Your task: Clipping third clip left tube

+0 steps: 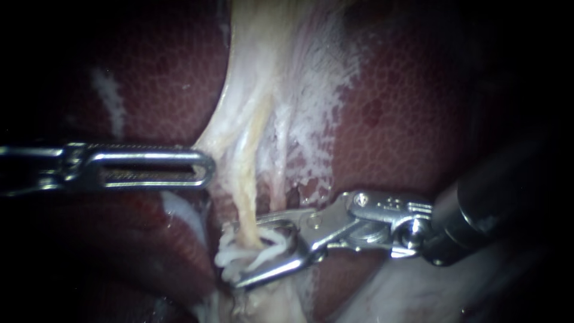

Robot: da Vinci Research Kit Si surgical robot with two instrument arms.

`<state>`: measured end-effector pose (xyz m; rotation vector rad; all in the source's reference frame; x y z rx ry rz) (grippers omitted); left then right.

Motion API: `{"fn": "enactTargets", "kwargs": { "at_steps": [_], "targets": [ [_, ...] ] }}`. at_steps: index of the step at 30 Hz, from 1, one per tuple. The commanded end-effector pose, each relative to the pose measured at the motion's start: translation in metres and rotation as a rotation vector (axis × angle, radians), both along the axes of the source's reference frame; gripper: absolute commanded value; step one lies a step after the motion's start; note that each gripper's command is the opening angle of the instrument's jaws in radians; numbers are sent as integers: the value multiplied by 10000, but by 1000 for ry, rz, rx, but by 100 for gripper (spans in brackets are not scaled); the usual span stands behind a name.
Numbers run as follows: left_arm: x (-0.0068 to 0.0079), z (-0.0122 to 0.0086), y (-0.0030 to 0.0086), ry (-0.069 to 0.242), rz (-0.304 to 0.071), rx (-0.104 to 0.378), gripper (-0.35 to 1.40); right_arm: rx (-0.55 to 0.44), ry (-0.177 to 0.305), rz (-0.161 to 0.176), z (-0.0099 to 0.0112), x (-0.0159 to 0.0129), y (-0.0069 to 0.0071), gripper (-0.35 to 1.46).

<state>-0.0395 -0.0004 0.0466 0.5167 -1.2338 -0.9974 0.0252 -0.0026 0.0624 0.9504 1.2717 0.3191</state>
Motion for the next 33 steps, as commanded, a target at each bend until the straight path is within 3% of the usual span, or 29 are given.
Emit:
{"fn": "enactTargets", "kwargs": {
  "at_steps": [1, 12, 22, 24, 27, 33],
  "targets": [
    [0, 0, -1, 0, 0, 0, -35, 2, -1, 1, 0, 0, 4, 55],
    [-1, 1, -2, 1, -1, -1, -35, 30, -4, 14, -22, -1, 48, 53],
    [-1, 2, -2, 1, -1, -2, -35, 26, -3, 17, -19, 3, 54, 46],
    [-1, 2, -2, 1, -1, -2, -35, 25, -3, 16, -16, 2, 55, 25],
    [-1, 2, -2, 1, -1, -2, -35, 24, -2, 14, -8, -4, 57, -33],
    [-1, 2, -2, 1, -1, -2, -35, 22, -3, 10, 1, -10, 62, -35]
  ]
}}
